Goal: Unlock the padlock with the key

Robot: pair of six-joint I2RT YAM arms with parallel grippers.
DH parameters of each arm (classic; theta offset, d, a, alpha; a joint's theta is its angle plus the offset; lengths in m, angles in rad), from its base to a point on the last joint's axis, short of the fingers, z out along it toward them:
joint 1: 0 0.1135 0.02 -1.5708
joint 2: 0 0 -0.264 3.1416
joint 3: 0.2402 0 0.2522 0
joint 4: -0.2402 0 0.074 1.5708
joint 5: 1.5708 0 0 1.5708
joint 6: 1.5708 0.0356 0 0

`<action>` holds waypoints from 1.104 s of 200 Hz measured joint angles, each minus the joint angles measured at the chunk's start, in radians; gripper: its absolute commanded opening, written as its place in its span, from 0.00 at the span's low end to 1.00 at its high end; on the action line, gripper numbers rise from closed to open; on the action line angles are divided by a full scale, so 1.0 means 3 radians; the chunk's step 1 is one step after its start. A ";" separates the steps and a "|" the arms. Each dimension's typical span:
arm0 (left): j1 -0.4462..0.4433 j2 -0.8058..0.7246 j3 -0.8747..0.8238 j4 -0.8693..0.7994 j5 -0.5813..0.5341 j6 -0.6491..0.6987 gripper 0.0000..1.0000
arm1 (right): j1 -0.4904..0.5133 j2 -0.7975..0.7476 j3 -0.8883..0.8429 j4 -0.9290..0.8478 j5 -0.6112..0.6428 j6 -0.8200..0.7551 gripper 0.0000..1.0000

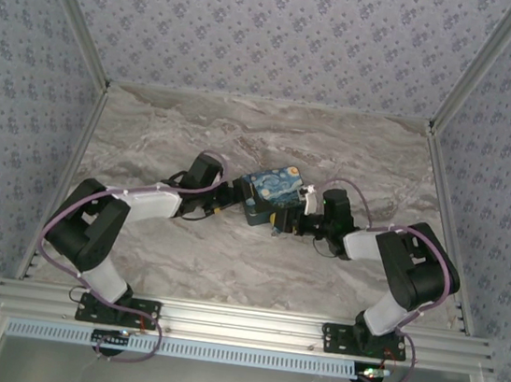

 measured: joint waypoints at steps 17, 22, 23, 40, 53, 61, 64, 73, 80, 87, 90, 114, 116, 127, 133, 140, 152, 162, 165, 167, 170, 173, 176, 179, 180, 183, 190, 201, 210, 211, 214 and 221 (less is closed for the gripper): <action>0.0000 -0.0005 -0.0006 0.0000 -0.0006 -0.0001 0.92 | 0.0000 0.0000 -0.0019 0.0010 -0.0008 -0.0001 0.49; 0.0000 -0.0006 -0.0010 -0.0001 -0.0008 -0.0003 0.92 | 0.0000 0.0000 -0.0022 0.0013 -0.0013 -0.0001 0.48; 0.0000 -0.0006 -0.0011 0.0001 -0.0008 -0.0003 0.92 | 0.0000 0.0000 -0.0023 0.0014 -0.0014 -0.0001 0.48; 0.0001 -0.0006 -0.0013 0.0003 -0.0008 -0.0003 0.92 | -0.0003 0.0000 -0.0038 0.0037 -0.0028 -0.0001 0.47; 0.0004 -0.0009 -0.0014 0.0001 -0.0008 -0.0003 0.93 | -0.0003 0.0000 -0.0048 0.0046 -0.0038 -0.0001 0.45; 0.0005 -0.0009 -0.0015 0.0004 -0.0006 -0.0003 0.92 | -0.0003 0.0000 -0.0062 0.0060 -0.0048 -0.0001 0.45; 0.0006 -0.0010 -0.0017 0.0003 -0.0006 -0.0004 0.92 | -0.0003 0.0000 -0.0066 0.0061 -0.0052 -0.0003 0.44; 0.0008 -0.0011 -0.0019 0.0003 -0.0005 -0.0004 0.92 | -0.0003 0.0000 -0.0080 0.0072 -0.0062 -0.0003 0.43; 0.0009 -0.0011 -0.0019 0.0004 -0.0004 -0.0004 0.92 | -0.0003 0.0000 -0.0084 0.0075 -0.0070 -0.0003 0.42; 0.0010 -0.0011 -0.0019 0.0004 -0.0004 -0.0004 0.92 | -0.0003 0.0000 -0.0086 0.0079 -0.0075 -0.0005 0.40; 0.0010 -0.0011 -0.0019 0.0004 -0.0005 -0.0003 0.92 | -0.0003 0.0000 -0.0088 0.0080 -0.0075 -0.0005 0.40; 0.0022 -0.0011 -0.0019 0.0004 -0.0003 -0.0004 0.92 | -0.0003 0.0000 -0.0097 0.0080 -0.0085 -0.0010 0.36; 0.0022 -0.0011 -0.0020 0.0004 -0.0004 -0.0005 0.92 | -0.0003 0.0000 -0.0097 0.0080 -0.0085 -0.0010 0.35; 0.0022 -0.0013 -0.0020 0.0004 -0.0004 -0.0010 0.93 | -0.0003 0.0000 -0.0098 0.0075 -0.0084 -0.0010 0.33; 0.0022 -0.0013 -0.0020 0.0004 -0.0004 -0.0014 0.92 | -0.0003 0.0000 -0.0099 0.0071 -0.0084 -0.0011 0.32; 0.0022 -0.0013 -0.0020 0.0004 -0.0005 -0.0015 0.93 | -0.0003 0.0000 -0.0099 0.0066 -0.0084 -0.0010 0.30; 0.0023 -0.0024 -0.0024 0.0000 -0.0008 -0.0017 0.93 | -0.0003 0.0000 -0.0099 0.0053 -0.0084 -0.0011 0.28; 0.0023 -0.0031 -0.0032 -0.0001 -0.0010 -0.0018 0.93 | -0.0003 0.0000 -0.0099 0.0042 -0.0084 -0.0011 0.25; 0.0024 -0.0032 -0.0034 -0.0001 -0.0009 -0.0018 0.93 | -0.0003 0.0000 -0.0099 0.0038 -0.0088 -0.0013 0.24; 0.0025 -0.0032 -0.0036 -0.0001 -0.0010 -0.0018 0.92 | -0.0003 0.0000 -0.0099 0.0039 -0.0089 -0.0013 0.24; 0.0025 -0.0032 -0.0038 0.0000 -0.0009 -0.0020 0.93 | -0.0003 0.0000 -0.0099 0.0039 -0.0090 -0.0011 0.24; 0.0025 -0.0032 -0.0038 0.0000 -0.0009 -0.0024 0.93 | -0.0003 0.0000 -0.0099 0.0047 -0.0092 -0.0014 0.24; 0.0025 -0.0032 -0.0038 0.0000 -0.0009 -0.0024 0.93 | -0.0003 0.0000 -0.0099 0.0051 -0.0097 -0.0013 0.23; 0.0025 -0.0032 -0.0038 0.0001 -0.0009 -0.0025 0.93 | -0.0003 0.0000 -0.0099 0.0058 -0.0103 -0.0014 0.22; 0.0025 -0.0033 -0.0038 0.0001 -0.0009 -0.0024 0.93 | -0.0003 0.0000 -0.0099 0.0060 -0.0103 -0.0014 0.22; 0.0025 -0.0033 -0.0038 0.0000 -0.0010 -0.0025 0.93 | -0.0003 0.0000 -0.0098 0.0060 -0.0104 -0.0014 0.22; 0.0025 -0.0033 -0.0038 0.0000 -0.0010 -0.0025 0.93 | -0.0003 0.0000 -0.0098 0.0058 -0.0112 -0.0019 0.20; 0.0025 -0.0036 -0.0041 0.0000 -0.0010 -0.0025 0.93 | -0.0003 0.0000 -0.0098 0.0058 -0.0113 -0.0028 0.19; 0.0025 -0.0038 -0.0043 0.0001 -0.0011 -0.0025 0.93 | -0.0003 0.0000 -0.0094 0.0057 -0.0113 -0.0032 0.18; 0.0025 -0.0039 -0.0043 0.0001 -0.0011 -0.0025 0.93 | -0.0003 0.0000 -0.0094 0.0057 -0.0112 -0.0032 0.18; 0.0025 -0.0041 -0.0043 0.0000 -0.0011 -0.0027 0.93 | -0.0003 0.0000 -0.0093 0.0056 -0.0113 -0.0036 0.17; 0.0025 -0.0043 -0.0047 0.0000 -0.0015 -0.0025 0.93 | -0.0003 0.0000 -0.0093 0.0056 -0.0113 -0.0037 0.17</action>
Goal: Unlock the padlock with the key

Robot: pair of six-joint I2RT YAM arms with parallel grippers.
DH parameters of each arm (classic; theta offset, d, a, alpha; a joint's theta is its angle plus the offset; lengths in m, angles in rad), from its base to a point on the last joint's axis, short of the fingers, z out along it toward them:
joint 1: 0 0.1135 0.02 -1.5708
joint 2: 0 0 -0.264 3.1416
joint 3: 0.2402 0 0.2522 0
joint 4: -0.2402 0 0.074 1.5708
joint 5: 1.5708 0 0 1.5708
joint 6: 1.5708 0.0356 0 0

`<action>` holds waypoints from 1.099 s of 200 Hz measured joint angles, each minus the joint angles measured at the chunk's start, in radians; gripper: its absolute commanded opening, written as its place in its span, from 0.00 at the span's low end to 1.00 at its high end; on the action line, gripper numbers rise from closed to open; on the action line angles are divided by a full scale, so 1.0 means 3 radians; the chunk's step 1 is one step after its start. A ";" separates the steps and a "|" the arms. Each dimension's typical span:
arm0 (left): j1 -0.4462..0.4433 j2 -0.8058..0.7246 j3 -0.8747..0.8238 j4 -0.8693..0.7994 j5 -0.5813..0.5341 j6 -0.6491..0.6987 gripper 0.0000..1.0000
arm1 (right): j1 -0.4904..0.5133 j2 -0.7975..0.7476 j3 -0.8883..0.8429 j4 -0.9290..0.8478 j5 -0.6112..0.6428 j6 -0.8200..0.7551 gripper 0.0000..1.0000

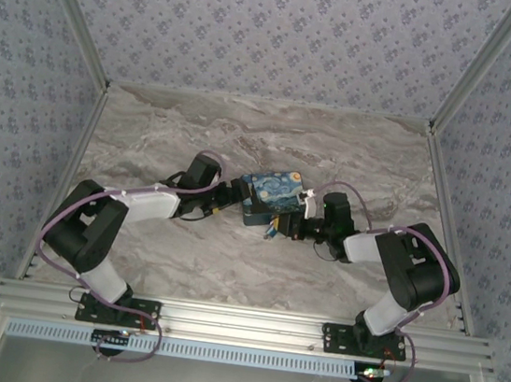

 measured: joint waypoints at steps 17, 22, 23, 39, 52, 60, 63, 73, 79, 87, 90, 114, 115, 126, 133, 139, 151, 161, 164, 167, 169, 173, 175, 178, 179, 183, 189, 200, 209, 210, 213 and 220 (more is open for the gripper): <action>0.0000 -0.0006 -0.0006 0.0000 -0.0008 0.0000 0.93 | 0.0000 0.0000 0.0013 -0.0019 0.0001 -0.0001 0.17; 0.0000 -0.0006 -0.0008 0.0001 -0.0008 0.0000 0.93 | 0.0000 0.0000 0.0019 -0.0025 0.0001 -0.0001 0.19; 0.0000 -0.0006 -0.0008 0.0001 -0.0008 0.0000 0.93 | 0.0000 0.0000 0.0020 -0.0028 0.0001 -0.0001 0.19; 0.0001 -0.0009 -0.0009 0.0001 -0.0010 0.0000 0.93 | 0.0000 0.0000 0.0036 -0.0051 0.0003 -0.0020 0.26; 0.0004 -0.0013 -0.0015 0.0001 -0.0019 -0.0001 0.93 | 0.0000 0.0000 0.0037 -0.0056 0.0003 -0.0048 0.34; 0.0006 -0.0019 -0.0019 0.0001 -0.0019 -0.0001 0.93 | 0.0000 -0.0001 0.0037 -0.0067 0.0001 -0.0056 0.39; 0.0006 -0.0023 -0.0020 0.0000 -0.0019 -0.0001 0.93 | 0.0000 -0.0001 0.0037 -0.0067 0.0001 -0.0079 0.40; 0.0013 -0.0032 -0.0029 -0.0001 -0.0022 -0.0001 0.93 | 0.0000 -0.0001 0.0037 -0.0076 0.0004 -0.0078 0.43; 0.0014 -0.0037 -0.0034 -0.0001 -0.0022 -0.0001 0.93 | 0.0000 -0.0001 0.0037 -0.0076 0.0004 -0.0083 0.44; 0.0015 -0.0043 -0.0039 -0.0001 -0.0023 -0.0003 0.93 | 0.0000 -0.0001 0.0037 -0.0075 0.0004 -0.0089 0.46; 0.0015 -0.0046 -0.0039 -0.0003 -0.0025 -0.0003 0.93 | 0.0000 -0.0001 0.0037 -0.0075 0.0004 -0.0090 0.47; 0.0015 -0.0050 -0.0039 -0.0006 -0.0036 -0.0001 0.93 | 0.0000 -0.0001 0.0037 -0.0075 0.0003 -0.0088 0.53; 0.0015 -0.0050 -0.0041 -0.0006 -0.0036 -0.0003 0.93 | 0.0000 -0.0001 0.0037 -0.0075 0.0003 -0.0089 0.53; 0.0015 -0.0050 -0.0041 -0.0006 -0.0042 -0.0003 0.93 | 0.0000 -0.0001 0.0037 -0.0075 0.0001 -0.0086 0.55; 0.0015 -0.0051 -0.0046 -0.0003 -0.0043 -0.0003 0.93 | 0.0001 -0.0001 0.0037 -0.0075 0.0001 -0.0085 0.57; 0.0015 -0.0053 -0.0050 -0.0001 -0.0043 -0.0006 0.93 | 0.0004 -0.0001 0.0037 -0.0074 0.0001 -0.0084 0.58; 0.0015 -0.0058 -0.0061 0.0004 -0.0045 -0.0025 0.93 | 0.0005 0.0000 0.0037 -0.0060 0.0001 -0.0074 0.61; 0.0017 -0.0065 -0.0070 0.0014 -0.0046 -0.0028 0.93 | 0.0010 0.0009 0.0036 -0.0020 0.0000 -0.0048 0.62; 0.0017 -0.0069 -0.0075 0.0017 -0.0046 -0.0028 0.93 | 0.0010 0.0014 0.0037 -0.0008 -0.0003 -0.0048 0.63; 0.0018 -0.0072 -0.0081 0.0020 -0.0047 -0.0033 0.93 | 0.0010 0.0020 0.0037 0.0004 -0.0001 -0.0038 0.63; 0.0018 -0.0075 -0.0084 0.0023 -0.0047 -0.0038 0.93 | 0.0014 0.0023 0.0037 0.0011 -0.0003 -0.0037 0.64; 0.0018 -0.0078 -0.0090 0.0025 -0.0048 -0.0042 0.93 | 0.0018 0.0031 0.0037 0.0025 -0.0001 -0.0032 0.64; 0.0019 -0.0080 -0.0094 0.0028 -0.0048 -0.0048 0.93 | 0.0020 0.0034 0.0036 0.0033 -0.0001 -0.0022 0.64; 0.0019 -0.0081 -0.0099 0.0033 -0.0050 -0.0051 0.93 | 0.0023 0.0039 0.0036 0.0046 -0.0001 -0.0022 0.64; 0.0019 -0.0083 -0.0099 0.0033 -0.0050 -0.0051 0.93 | 0.0025 0.0045 0.0037 0.0053 -0.0001 -0.0017 0.64; 0.0019 -0.0089 -0.0108 0.0041 -0.0055 -0.0053 0.93 | 0.0029 0.0053 0.0036 0.0072 0.0000 -0.0005 0.64; 0.0018 -0.0099 -0.0121 0.0050 -0.0058 -0.0056 0.93 | 0.0039 0.0072 0.0033 0.0108 0.0001 0.0022 0.64; 0.0019 -0.0118 -0.0140 0.0053 -0.0069 -0.0065 0.93 | 0.0067 0.0112 0.0027 0.0191 0.0003 0.0066 0.65; 0.0019 -0.0131 -0.0153 0.0058 -0.0071 -0.0071 0.93 | 0.0099 0.0154 0.0014 0.0272 0.0005 0.0111 0.65; 0.0019 -0.0132 -0.0154 0.0060 -0.0071 -0.0076 0.93 | 0.0102 0.0158 0.0013 0.0277 0.0005 0.0113 0.65; 0.0019 -0.0136 -0.0158 0.0060 -0.0072 -0.0076 0.93 | 0.0112 0.0175 0.0009 0.0304 0.0010 0.0127 0.65; 0.0019 -0.0145 -0.0170 0.0062 -0.0080 -0.0079 0.93 | 0.0128 0.0207 -0.0004 0.0355 0.0028 0.0155 0.65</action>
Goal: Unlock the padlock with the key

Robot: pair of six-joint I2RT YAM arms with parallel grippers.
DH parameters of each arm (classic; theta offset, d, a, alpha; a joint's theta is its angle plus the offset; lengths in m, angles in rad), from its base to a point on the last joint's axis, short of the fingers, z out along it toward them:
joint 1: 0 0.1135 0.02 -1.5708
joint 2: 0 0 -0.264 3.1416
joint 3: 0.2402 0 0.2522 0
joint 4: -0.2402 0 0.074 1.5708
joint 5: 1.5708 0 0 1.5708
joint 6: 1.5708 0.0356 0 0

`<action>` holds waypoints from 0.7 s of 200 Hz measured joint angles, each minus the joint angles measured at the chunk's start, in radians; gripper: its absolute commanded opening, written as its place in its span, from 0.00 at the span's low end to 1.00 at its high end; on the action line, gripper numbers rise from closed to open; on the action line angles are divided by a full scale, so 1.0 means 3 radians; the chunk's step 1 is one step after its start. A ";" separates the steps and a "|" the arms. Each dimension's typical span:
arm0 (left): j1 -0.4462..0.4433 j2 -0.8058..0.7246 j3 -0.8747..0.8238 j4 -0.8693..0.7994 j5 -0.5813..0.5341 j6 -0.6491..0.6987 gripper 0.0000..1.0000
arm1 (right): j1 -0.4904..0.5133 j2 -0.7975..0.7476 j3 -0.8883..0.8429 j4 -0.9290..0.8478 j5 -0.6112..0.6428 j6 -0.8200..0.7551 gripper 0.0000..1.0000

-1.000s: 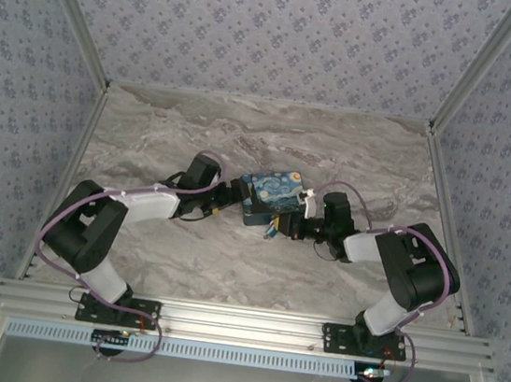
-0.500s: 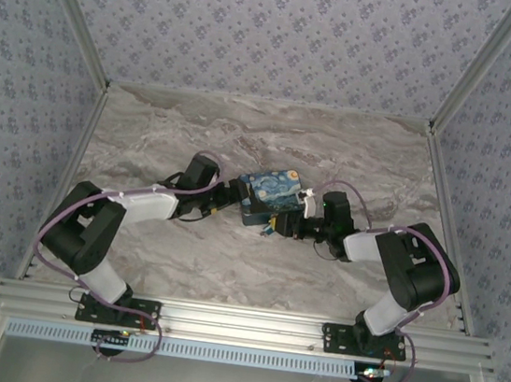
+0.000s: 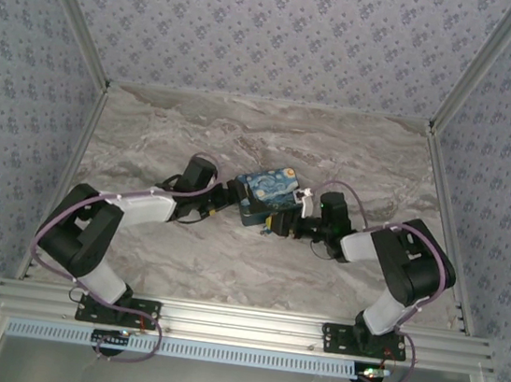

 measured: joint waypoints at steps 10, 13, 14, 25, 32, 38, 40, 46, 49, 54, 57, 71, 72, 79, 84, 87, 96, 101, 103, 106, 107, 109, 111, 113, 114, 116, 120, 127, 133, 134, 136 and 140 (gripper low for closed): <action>0.0000 -0.0020 -0.0017 0.0001 -0.0005 -0.0006 0.93 | 0.0019 0.0034 -0.0029 0.0075 0.0013 0.0036 0.65; 0.0000 -0.0025 -0.0020 0.0000 -0.0009 -0.0008 0.93 | 0.0019 0.0037 -0.0037 0.0097 0.0013 0.0042 0.65; 0.0000 -0.0027 -0.0022 -0.0001 -0.0010 -0.0008 0.93 | 0.0019 0.0037 -0.0038 0.0100 0.0013 0.0046 0.65; 0.0000 -0.0041 -0.0033 -0.0001 -0.0014 -0.0009 0.93 | 0.0019 0.0037 -0.0048 0.0142 0.0028 0.0075 0.65; 0.0000 -0.0042 -0.0038 0.0000 -0.0014 -0.0010 0.93 | 0.0019 0.0038 -0.0048 0.0154 0.0039 0.0089 0.64; 0.0000 -0.0045 -0.0041 0.0001 -0.0014 -0.0010 0.93 | 0.0022 0.0038 -0.0048 0.0164 0.0041 0.0094 0.63; 0.0000 -0.0046 -0.0041 0.0001 -0.0014 -0.0010 0.93 | 0.0022 0.0038 -0.0048 0.0169 0.0042 0.0099 0.63; 0.0000 -0.0050 -0.0042 0.0000 -0.0015 -0.0010 0.93 | 0.0025 0.0042 -0.0048 0.0183 0.0043 0.0106 0.62; 0.0000 -0.0056 -0.0043 0.0000 -0.0017 -0.0010 0.93 | 0.0029 0.0043 -0.0048 0.0193 0.0043 0.0111 0.61; 0.0000 -0.0062 -0.0051 -0.0001 -0.0019 -0.0010 0.93 | 0.0033 0.0048 -0.0048 0.0203 0.0043 0.0117 0.59; 0.0000 -0.0067 -0.0056 -0.0003 -0.0025 -0.0010 0.93 | 0.0037 0.0052 -0.0048 0.0214 0.0045 0.0128 0.58; 0.0000 -0.0086 -0.0078 -0.0003 -0.0037 -0.0011 0.93 | 0.0042 0.0067 -0.0050 0.0237 0.0045 0.0150 0.54; 0.0000 -0.0088 -0.0078 -0.0001 -0.0037 -0.0011 0.93 | 0.0042 0.0067 -0.0050 0.0238 0.0045 0.0149 0.54; 0.0000 -0.0092 -0.0081 -0.0001 -0.0039 -0.0011 0.93 | 0.0047 0.0074 -0.0050 0.0248 0.0046 0.0153 0.52; 0.0000 -0.0095 -0.0081 -0.0003 -0.0039 -0.0011 0.93 | 0.0047 0.0075 -0.0050 0.0252 0.0050 0.0156 0.51; 0.0000 -0.0098 -0.0084 -0.0003 -0.0039 -0.0013 0.93 | 0.0047 0.0076 -0.0050 0.0253 0.0048 0.0155 0.51; 0.0000 -0.0104 -0.0089 -0.0006 -0.0043 -0.0018 0.93 | 0.0047 0.0076 -0.0050 0.0261 0.0050 0.0164 0.49; 0.0000 -0.0106 -0.0093 -0.0005 -0.0045 -0.0022 0.93 | 0.0047 0.0078 -0.0050 0.0263 0.0050 0.0163 0.48; 0.0000 -0.0107 -0.0093 -0.0005 -0.0047 -0.0024 0.93 | 0.0047 0.0078 -0.0050 0.0267 0.0051 0.0167 0.48; 0.0000 -0.0107 -0.0093 -0.0005 -0.0050 -0.0024 0.93 | 0.0047 0.0079 -0.0050 0.0268 0.0051 0.0169 0.47; 0.0000 -0.0107 -0.0094 -0.0005 -0.0050 -0.0024 0.93 | 0.0047 0.0079 -0.0050 0.0268 0.0051 0.0168 0.46; 0.0000 -0.0107 -0.0094 -0.0005 -0.0051 -0.0024 0.93 | 0.0047 0.0079 -0.0050 0.0271 0.0051 0.0168 0.46; 0.0000 -0.0107 -0.0093 -0.0005 -0.0051 -0.0024 0.93 | 0.0047 0.0080 -0.0050 0.0271 0.0051 0.0174 0.46; 0.0000 -0.0107 -0.0093 -0.0005 -0.0052 -0.0024 0.93 | 0.0047 0.0080 -0.0050 0.0271 0.0051 0.0172 0.46; 0.0000 -0.0107 -0.0094 -0.0005 -0.0052 -0.0024 0.93 | 0.0047 0.0080 -0.0050 0.0272 0.0051 0.0173 0.46; 0.0000 -0.0108 -0.0093 -0.0005 -0.0052 -0.0024 0.93 | 0.0047 0.0080 -0.0050 0.0272 0.0051 0.0175 0.45; 0.0000 -0.0108 -0.0094 -0.0005 -0.0052 -0.0024 0.93 | 0.0047 0.0080 -0.0050 0.0272 0.0050 0.0174 0.45; 0.0000 -0.0108 -0.0094 -0.0005 -0.0052 -0.0024 0.93 | 0.0047 0.0080 -0.0050 0.0272 0.0050 0.0174 0.43; 0.0000 -0.0109 -0.0094 -0.0005 -0.0052 -0.0024 0.93 | 0.0047 0.0080 -0.0050 0.0272 0.0051 0.0175 0.41; 0.0000 -0.0109 -0.0094 -0.0006 -0.0052 -0.0025 0.93 | 0.0047 0.0080 -0.0050 0.0272 0.0051 0.0174 0.41; 0.0000 -0.0109 -0.0094 -0.0008 -0.0052 -0.0025 0.93 | 0.0047 0.0080 -0.0050 0.0272 0.0051 0.0175 0.40; 0.0000 -0.0111 -0.0094 -0.0008 -0.0053 -0.0025 0.93 | 0.0047 0.0081 -0.0050 0.0272 0.0051 0.0173 0.39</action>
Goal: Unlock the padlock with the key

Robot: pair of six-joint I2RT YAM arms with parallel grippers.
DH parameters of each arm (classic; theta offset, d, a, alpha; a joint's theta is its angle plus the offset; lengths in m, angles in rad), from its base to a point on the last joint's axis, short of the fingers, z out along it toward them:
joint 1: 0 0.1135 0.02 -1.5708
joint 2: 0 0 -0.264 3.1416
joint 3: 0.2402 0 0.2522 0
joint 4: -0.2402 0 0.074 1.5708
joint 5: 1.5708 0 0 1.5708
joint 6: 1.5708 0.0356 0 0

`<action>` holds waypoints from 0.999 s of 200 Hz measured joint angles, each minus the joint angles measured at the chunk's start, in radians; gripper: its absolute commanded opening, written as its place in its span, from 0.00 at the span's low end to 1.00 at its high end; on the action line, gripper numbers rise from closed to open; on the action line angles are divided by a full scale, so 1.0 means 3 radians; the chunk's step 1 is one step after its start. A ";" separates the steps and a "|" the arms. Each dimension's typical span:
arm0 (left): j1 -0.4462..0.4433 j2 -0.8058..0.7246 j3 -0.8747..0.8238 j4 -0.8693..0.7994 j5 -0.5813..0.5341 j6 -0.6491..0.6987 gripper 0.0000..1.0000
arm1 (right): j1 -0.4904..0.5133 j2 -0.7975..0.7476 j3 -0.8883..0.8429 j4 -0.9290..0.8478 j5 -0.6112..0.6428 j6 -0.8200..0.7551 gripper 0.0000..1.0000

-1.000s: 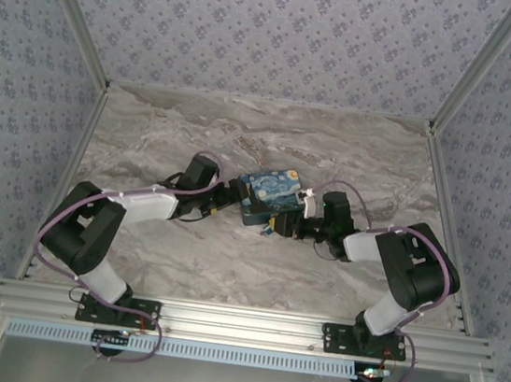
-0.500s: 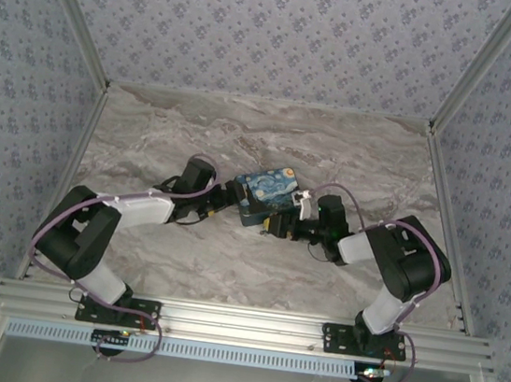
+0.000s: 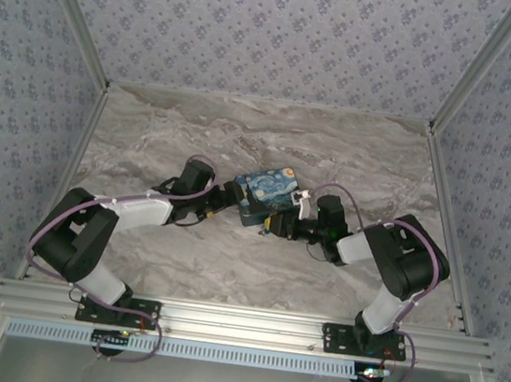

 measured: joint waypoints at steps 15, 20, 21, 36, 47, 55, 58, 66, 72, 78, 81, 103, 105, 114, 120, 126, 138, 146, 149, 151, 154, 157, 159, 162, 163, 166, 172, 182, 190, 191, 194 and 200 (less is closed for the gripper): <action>0.0000 0.0000 0.0000 -0.0004 0.0000 0.0000 0.93 | 0.0000 0.0003 0.0000 0.0000 0.0000 0.0003 0.36; 0.0000 0.0000 0.0000 -0.0004 0.0000 0.0000 0.93 | 0.0000 0.0004 0.0000 0.0000 0.0001 0.0004 0.34; 0.0000 -0.0001 0.0001 -0.0004 0.0000 0.0001 0.93 | 0.0000 0.0004 0.0000 0.0000 0.0001 0.0001 0.34; 0.0000 -0.0004 0.0001 -0.0005 0.0000 0.0000 0.93 | 0.0000 0.0009 0.0000 -0.0001 0.0001 0.0004 0.31; 0.0000 -0.0009 0.0000 -0.0010 -0.0010 0.0000 0.93 | 0.0000 0.0010 0.0000 -0.0003 0.0003 0.0004 0.29; 0.0000 -0.0011 0.0000 -0.0017 -0.0013 0.0000 0.93 | 0.0000 0.0010 0.0000 -0.0001 0.0004 0.0004 0.27; 0.0000 -0.0011 0.0000 -0.0019 -0.0014 0.0000 0.93 | 0.0000 0.0010 0.0000 -0.0003 0.0009 0.0013 0.26; 0.0000 -0.0013 0.0000 -0.0023 -0.0022 0.0000 0.93 | 0.0000 0.0010 0.0000 -0.0004 0.0013 0.0011 0.24; 0.0000 -0.0013 0.0000 -0.0025 -0.0024 -0.0003 0.93 | 0.0000 0.0010 0.0000 -0.0005 0.0017 0.0013 0.22; 0.0000 -0.0013 0.0000 -0.0027 -0.0025 -0.0005 0.93 | 0.0000 0.0010 0.0000 -0.0004 0.0023 0.0011 0.20; 0.0000 -0.0013 0.0000 -0.0028 -0.0029 -0.0009 0.93 | 0.0000 0.0010 0.0000 -0.0005 0.0027 0.0011 0.20; 0.0000 -0.0015 0.0000 -0.0029 -0.0036 -0.0009 0.93 | 0.0000 0.0010 0.0000 -0.0005 0.0051 0.0011 0.16; 0.0000 -0.0015 0.0000 -0.0029 -0.0037 -0.0009 0.93 | 0.0000 0.0010 0.0000 -0.0004 0.0053 0.0011 0.15; 0.0000 -0.0015 0.0000 -0.0029 -0.0038 -0.0010 0.93 | 0.0000 0.0010 0.0000 -0.0004 0.0064 0.0010 0.13; 0.0000 -0.0015 0.0000 -0.0029 -0.0041 -0.0010 0.93 | 0.0000 0.0010 0.0000 -0.0005 0.0070 0.0009 0.12; 0.0001 -0.0017 0.0000 -0.0029 -0.0047 -0.0010 0.93 | 0.0000 0.0010 0.0000 -0.0005 0.0075 0.0009 0.11; 0.0004 -0.0018 0.0000 -0.0029 -0.0050 -0.0010 0.93 | 0.0000 0.0010 0.0000 -0.0004 0.0078 0.0010 0.08; 0.0006 -0.0018 0.0000 -0.0029 -0.0050 -0.0010 0.93 | 0.0000 0.0010 0.0000 -0.0004 0.0078 0.0011 0.07; 0.0010 -0.0018 0.0000 -0.0029 -0.0050 -0.0010 0.93 | 0.0000 0.0010 0.0000 -0.0005 0.0078 0.0011 0.07; 0.0011 -0.0018 0.0000 -0.0031 -0.0050 -0.0010 0.93 | 0.0000 0.0010 0.0000 -0.0005 0.0079 0.0013 0.07; 0.0015 -0.0018 0.0000 -0.0031 -0.0050 -0.0010 0.93 | 0.0000 0.0010 0.0000 -0.0004 0.0079 0.0013 0.07; 0.0015 -0.0018 0.0000 -0.0031 -0.0050 -0.0010 0.93 | 0.0000 0.0010 0.0000 -0.0005 0.0080 0.0014 0.07; 0.0015 -0.0018 0.0000 -0.0031 -0.0050 -0.0010 0.93 | 0.0000 0.0010 0.0000 -0.0004 0.0081 0.0014 0.06; 0.0015 -0.0018 0.0000 -0.0031 -0.0048 -0.0010 0.93 | 0.0000 0.0010 0.0000 -0.0004 0.0084 0.0014 0.06; 0.0015 -0.0018 0.0000 -0.0031 -0.0048 -0.0010 0.93 | 0.0000 0.0010 0.0000 -0.0005 0.0088 0.0015 0.06; 0.0015 -0.0018 0.0000 -0.0031 -0.0050 -0.0010 0.93 | 0.0000 0.0010 0.0000 -0.0004 0.0092 0.0015 0.06; 0.0015 -0.0019 0.0000 -0.0032 -0.0050 -0.0010 0.93 | 0.0000 0.0010 0.0000 -0.0004 0.0100 0.0015 0.06; 0.0015 -0.0023 -0.0004 -0.0031 -0.0051 -0.0011 0.93 | 0.0000 0.0010 0.0000 -0.0003 0.0103 0.0019 0.06; 0.0015 -0.0034 -0.0015 -0.0031 -0.0057 -0.0014 0.93 | 0.0000 0.0010 0.0000 -0.0003 0.0112 0.0032 0.05; 0.0015 -0.0037 -0.0018 -0.0031 -0.0058 -0.0017 0.93 | 0.0000 0.0010 0.0000 -0.0003 0.0113 0.0034 0.05; 0.0015 -0.0042 -0.0022 -0.0032 -0.0061 -0.0022 0.93 | 0.0000 0.0010 0.0000 -0.0003 0.0120 0.0041 0.05; 0.0015 -0.0057 -0.0033 -0.0032 -0.0064 -0.0024 0.93 | 0.0000 0.0010 -0.0001 -0.0003 0.0131 0.0055 0.05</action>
